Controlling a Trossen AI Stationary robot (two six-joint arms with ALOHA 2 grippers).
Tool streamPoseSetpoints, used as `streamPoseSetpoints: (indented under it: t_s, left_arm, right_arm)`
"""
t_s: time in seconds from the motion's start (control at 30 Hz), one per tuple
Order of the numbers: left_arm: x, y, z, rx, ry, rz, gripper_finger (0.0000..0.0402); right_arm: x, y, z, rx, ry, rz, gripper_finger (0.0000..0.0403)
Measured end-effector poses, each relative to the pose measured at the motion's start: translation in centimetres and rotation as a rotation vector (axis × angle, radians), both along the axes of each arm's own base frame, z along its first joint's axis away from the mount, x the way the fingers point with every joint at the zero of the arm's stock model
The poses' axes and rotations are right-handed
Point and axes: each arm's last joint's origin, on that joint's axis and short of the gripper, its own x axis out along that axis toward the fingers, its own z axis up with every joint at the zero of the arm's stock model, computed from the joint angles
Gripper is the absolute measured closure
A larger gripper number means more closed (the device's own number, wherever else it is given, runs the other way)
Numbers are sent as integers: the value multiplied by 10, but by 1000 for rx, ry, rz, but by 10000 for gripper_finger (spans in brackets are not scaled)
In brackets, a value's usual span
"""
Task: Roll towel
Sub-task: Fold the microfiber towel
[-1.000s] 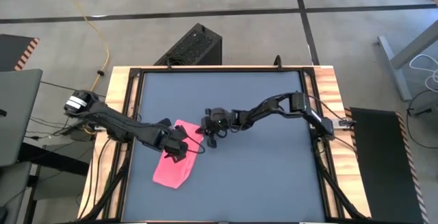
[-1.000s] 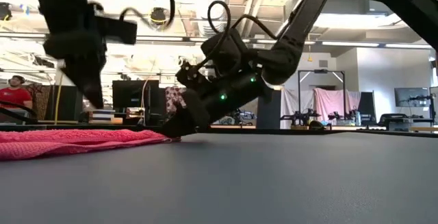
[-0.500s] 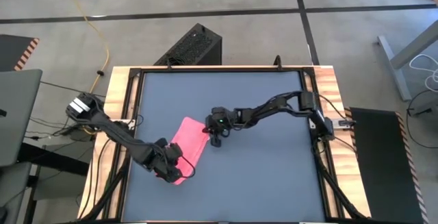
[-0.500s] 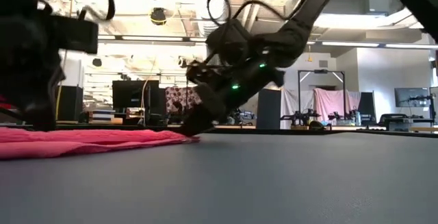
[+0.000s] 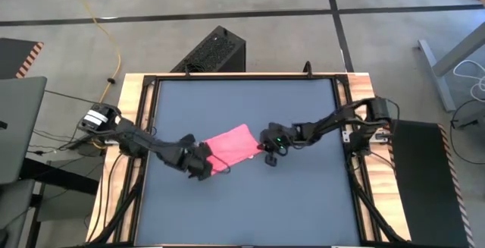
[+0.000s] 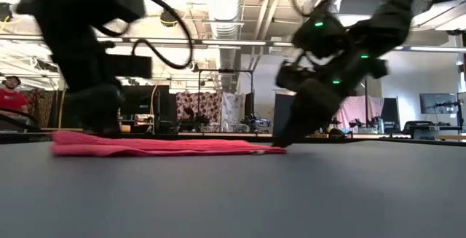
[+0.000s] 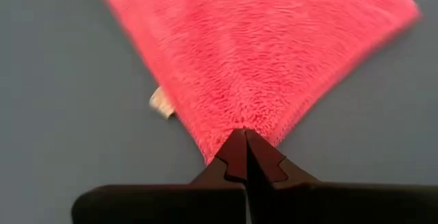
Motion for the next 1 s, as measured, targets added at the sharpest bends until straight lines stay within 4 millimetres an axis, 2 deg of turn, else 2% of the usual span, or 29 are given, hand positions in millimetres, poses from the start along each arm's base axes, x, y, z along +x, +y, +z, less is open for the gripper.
streamPoseSetpoints:
  t_s: [0.17,0.33,0.47,0.57,0.67,0.8,1.0]
  left_arm:
    - [9,18,14,37,-57,-53,401]
    - [4,18,39,38,-148,-103,401]
    - [-3,5,54,-93,-197,-208,401]
    - [-9,-11,55,-248,-185,-280,401]
    - [-14,-31,52,-314,-153,-356,401]
    - [-26,-47,50,-246,-104,-449,387]
    - [-33,-55,48,-89,-77,-544,340]
  right_arm:
    - [-23,19,4,-8,-14,-44,390]
    - [-30,29,28,-48,-116,-82,388]
    - [-32,30,47,-42,-201,-86,388]
    - [-30,31,57,-35,-245,-86,388]
    - [-28,34,58,-32,-267,-75,387]
    - [-25,36,55,-30,-278,-71,387]
    - [-19,37,45,-27,-271,-67,387]
